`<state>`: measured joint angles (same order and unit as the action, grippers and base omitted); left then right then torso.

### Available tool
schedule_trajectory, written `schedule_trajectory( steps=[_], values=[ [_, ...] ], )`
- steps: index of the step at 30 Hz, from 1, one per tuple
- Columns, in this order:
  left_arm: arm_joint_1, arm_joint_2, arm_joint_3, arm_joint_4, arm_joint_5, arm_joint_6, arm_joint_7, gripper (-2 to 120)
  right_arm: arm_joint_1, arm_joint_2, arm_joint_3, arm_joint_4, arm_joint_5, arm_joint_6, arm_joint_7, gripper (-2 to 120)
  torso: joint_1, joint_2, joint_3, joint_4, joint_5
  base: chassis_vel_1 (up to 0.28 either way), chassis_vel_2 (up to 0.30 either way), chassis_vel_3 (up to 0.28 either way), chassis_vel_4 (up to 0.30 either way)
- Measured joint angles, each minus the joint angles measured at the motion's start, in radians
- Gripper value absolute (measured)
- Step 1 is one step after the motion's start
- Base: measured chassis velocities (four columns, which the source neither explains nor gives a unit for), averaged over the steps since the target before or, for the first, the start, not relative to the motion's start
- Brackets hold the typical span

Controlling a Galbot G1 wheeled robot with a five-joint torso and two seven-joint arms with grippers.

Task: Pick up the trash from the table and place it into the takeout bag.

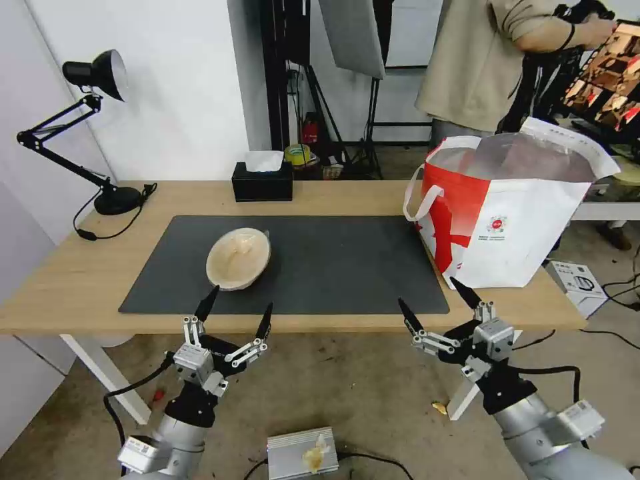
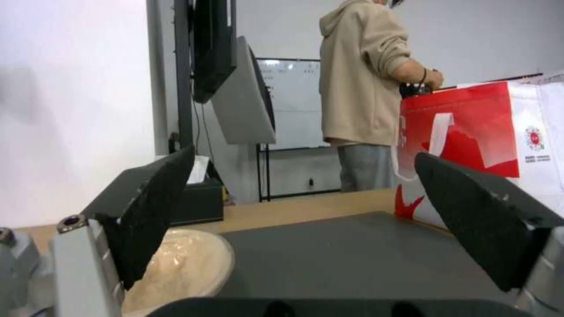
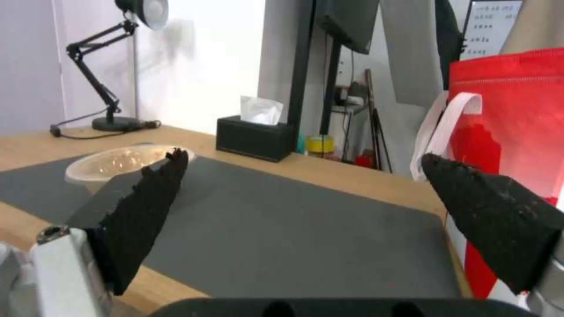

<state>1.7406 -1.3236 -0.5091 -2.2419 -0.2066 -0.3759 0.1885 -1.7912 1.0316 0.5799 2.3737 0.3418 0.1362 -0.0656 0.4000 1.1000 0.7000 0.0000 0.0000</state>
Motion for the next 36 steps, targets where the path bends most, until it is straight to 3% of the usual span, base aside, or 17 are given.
schedule_trajectory(
  steps=[7, 28, 31, 36],
  values=[
    [0.0, 0.0, -0.004, 0.001, -0.001, -0.001, -0.001, 100, -0.013, 0.059, -0.006, -0.028, -0.092, 0.041, -0.036, 100, 0.0, 0.0, 0.0, 0.0, 0.0, 0.0, 0.0, 0.0, 0.0],
    [0.0, 0.008, -0.008, 0.011, -0.006, -0.003, -0.003, 100, -0.006, 0.061, -0.007, -0.043, -0.11, 0.052, -0.035, 100, 0.0, 0.0, 0.0, 0.0, 0.0, 0.0, 0.0, 0.0, 0.0],
    [-0.005, 0.025, -0.013, 0.011, -0.017, -0.003, -0.004, 100, -0.005, 0.061, -0.007, -0.043, -0.109, 0.052, -0.034, 100, 0.0, 0.0, 0.0, 0.0001, 0.0, 0.0, 0.0, 0.0, 0.0],
    [-0.066, 0.107, -0.023, 0.027, -0.064, 0.018, -0.019, 100, -0.005, 0.061, -0.007, -0.043, -0.109, 0.052, -0.034, 100, 0.0, 0.0, 0.0, 0.0001, -0.0001, 0.0, 0.0, 0.0, 0.0]
  ],
)
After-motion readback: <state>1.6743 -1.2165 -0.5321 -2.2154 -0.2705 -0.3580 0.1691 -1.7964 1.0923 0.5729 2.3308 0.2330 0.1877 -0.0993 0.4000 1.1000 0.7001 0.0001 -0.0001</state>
